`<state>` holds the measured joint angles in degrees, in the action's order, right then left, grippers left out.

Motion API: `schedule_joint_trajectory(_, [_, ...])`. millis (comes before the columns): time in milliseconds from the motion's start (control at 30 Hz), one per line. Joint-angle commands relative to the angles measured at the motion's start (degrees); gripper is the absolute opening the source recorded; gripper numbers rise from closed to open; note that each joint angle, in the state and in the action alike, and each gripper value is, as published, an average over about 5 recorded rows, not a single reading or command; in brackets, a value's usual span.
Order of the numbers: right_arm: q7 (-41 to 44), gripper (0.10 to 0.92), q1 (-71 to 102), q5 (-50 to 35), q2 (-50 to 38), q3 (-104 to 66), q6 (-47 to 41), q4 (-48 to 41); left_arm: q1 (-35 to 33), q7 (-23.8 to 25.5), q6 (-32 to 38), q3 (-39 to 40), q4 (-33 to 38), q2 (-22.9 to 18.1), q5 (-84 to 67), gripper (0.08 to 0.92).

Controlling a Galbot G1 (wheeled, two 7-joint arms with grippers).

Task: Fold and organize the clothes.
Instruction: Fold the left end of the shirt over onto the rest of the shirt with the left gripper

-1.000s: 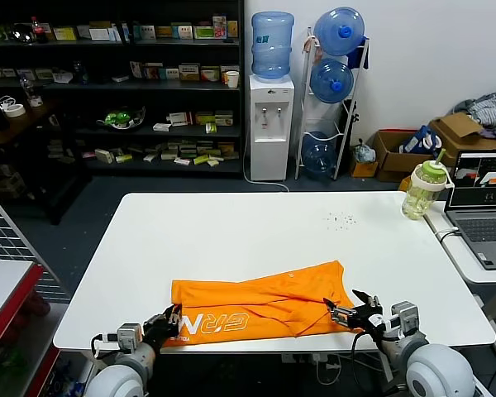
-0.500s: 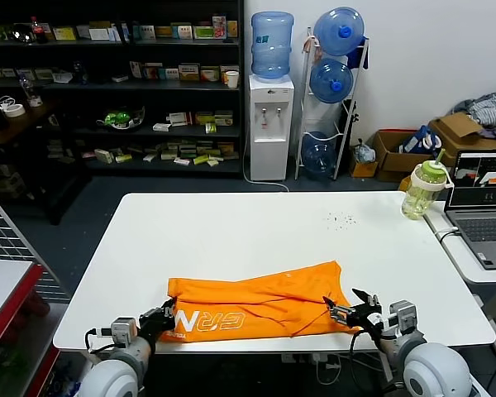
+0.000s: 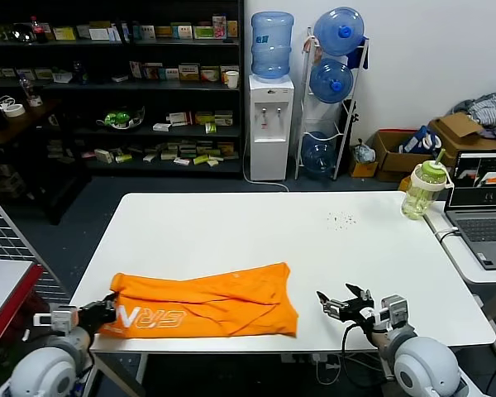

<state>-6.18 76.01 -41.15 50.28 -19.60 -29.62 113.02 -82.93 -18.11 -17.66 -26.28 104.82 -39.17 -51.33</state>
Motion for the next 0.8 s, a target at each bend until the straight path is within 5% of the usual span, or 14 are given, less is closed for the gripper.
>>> schedule_joint_trajectory(33, [0.1,0.823,-0.8,0.8,0.6,0.7,0.3,-0.4,-3.0,1.2,1.2,-7.6,-10.5,13.7,-4.1,0.093])
schedule_joint_trajectory(167, [0.0,0.823,-0.6,1.6,1.6,0.7,0.2,-0.5,-2.4,-0.7,-0.1,-7.3,-4.5,11.3,-6.6,0.093])
schedule_joint_trajectory(467, [-1.0,0.823,1.9,2.5,3.0,-0.3,-0.3,-0.5,8.0,-12.1,-7.0,10.2,16.6,-4.7,-17.7,0.093])
schedule_joint_trajectory(800, [-2.1,0.823,4.2,2.8,4.3,-2.0,-0.8,0.5,25.8,-21.3,-8.9,27.3,11.8,-18.5,-20.8,0.093])
